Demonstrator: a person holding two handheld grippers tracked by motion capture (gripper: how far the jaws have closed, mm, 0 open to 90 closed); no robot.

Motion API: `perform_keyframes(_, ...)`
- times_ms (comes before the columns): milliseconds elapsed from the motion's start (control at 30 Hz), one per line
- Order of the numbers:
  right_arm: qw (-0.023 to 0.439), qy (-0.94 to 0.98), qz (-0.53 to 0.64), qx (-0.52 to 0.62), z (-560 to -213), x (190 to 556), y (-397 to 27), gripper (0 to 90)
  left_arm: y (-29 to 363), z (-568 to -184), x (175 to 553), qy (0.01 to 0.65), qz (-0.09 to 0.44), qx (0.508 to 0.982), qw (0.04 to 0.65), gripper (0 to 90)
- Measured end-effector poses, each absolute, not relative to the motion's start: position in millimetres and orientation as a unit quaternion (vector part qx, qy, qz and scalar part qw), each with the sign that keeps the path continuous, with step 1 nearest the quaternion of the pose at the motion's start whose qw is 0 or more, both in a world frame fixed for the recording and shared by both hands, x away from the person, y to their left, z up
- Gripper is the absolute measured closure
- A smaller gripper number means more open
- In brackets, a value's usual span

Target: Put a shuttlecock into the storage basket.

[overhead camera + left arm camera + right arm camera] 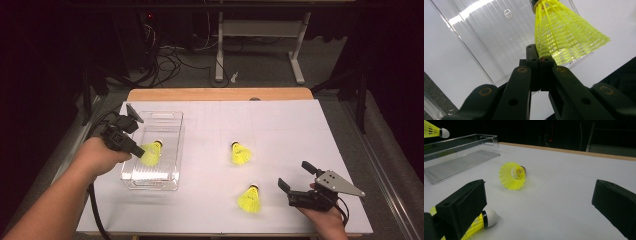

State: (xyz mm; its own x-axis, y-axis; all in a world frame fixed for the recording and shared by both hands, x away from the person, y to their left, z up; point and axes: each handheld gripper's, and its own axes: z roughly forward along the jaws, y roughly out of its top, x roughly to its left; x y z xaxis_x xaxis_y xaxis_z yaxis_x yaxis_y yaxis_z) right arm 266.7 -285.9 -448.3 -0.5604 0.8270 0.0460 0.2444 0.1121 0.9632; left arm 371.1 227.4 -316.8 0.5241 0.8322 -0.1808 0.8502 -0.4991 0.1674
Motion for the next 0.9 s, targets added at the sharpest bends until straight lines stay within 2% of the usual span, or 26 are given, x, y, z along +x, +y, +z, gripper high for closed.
perform_keyframes(600,0.267,0.698,0.542,0.383,-449,267,-285,0.2,242,-319,397,0.522,-0.024,0.845,0.115,89.7)
perform_keyframes(900,0.267,0.696,0.544,0.385,-449,267,-286,0.2,243,-308,409,0.529,-0.017,0.841,0.111,89.7)
